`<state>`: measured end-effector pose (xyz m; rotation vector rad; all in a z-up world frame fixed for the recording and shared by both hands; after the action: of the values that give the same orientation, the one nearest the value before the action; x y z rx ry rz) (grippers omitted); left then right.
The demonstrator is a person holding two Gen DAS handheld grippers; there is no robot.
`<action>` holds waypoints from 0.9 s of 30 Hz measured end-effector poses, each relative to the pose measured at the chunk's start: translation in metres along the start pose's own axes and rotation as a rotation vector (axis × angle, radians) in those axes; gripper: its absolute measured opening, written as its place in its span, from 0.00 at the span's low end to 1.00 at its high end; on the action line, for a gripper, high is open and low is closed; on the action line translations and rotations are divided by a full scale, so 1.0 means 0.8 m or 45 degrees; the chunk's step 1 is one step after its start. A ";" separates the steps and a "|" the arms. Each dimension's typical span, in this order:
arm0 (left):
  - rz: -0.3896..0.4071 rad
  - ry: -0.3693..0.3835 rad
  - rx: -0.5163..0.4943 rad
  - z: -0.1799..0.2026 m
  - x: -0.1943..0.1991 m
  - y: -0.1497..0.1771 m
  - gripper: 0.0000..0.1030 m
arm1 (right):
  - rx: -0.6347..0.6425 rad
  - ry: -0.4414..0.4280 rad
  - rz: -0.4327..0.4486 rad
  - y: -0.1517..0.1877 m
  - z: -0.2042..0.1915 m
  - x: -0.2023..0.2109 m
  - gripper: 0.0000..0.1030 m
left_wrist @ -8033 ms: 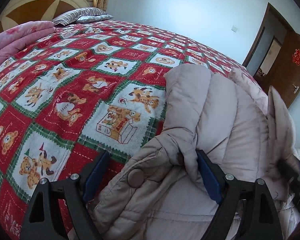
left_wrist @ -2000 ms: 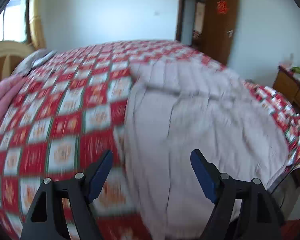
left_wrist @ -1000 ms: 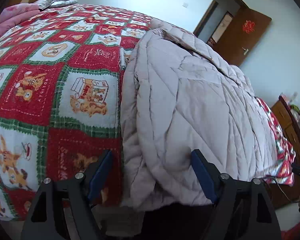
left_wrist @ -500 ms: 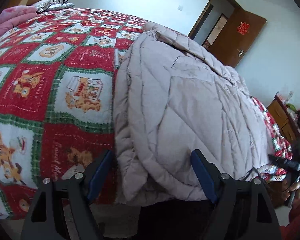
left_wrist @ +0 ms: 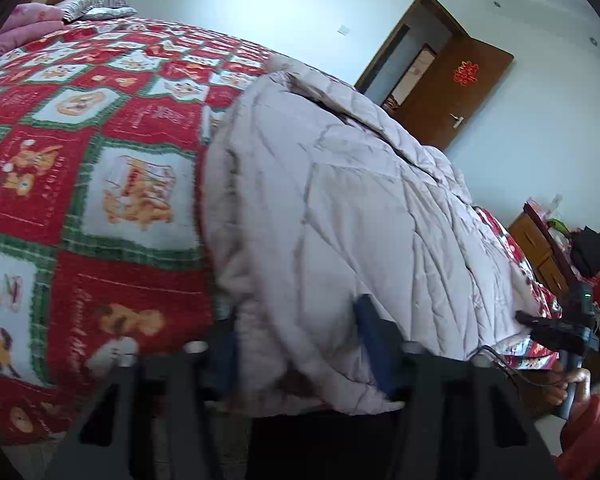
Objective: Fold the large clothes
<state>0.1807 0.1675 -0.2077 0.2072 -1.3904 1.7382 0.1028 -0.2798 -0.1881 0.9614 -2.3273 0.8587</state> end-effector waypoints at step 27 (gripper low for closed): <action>0.029 0.035 -0.064 0.023 -0.018 -0.035 0.46 | -0.096 -0.019 -0.054 0.016 0.030 -0.031 0.47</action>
<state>0.2021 0.1442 -0.1899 0.1401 -1.4202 1.7163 0.1050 -0.2784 -0.2246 0.9844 -2.3257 0.7439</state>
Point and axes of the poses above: each gripper's, at about its wrist camera, not at the fingertips, and x roughly against the way its jaws point, z to its right, y to its underside, the point moved 1 cm from there along -x, roughly the way its jaws point, and after that the axes turned 10 degrees about -x, right-handed, at the moved point
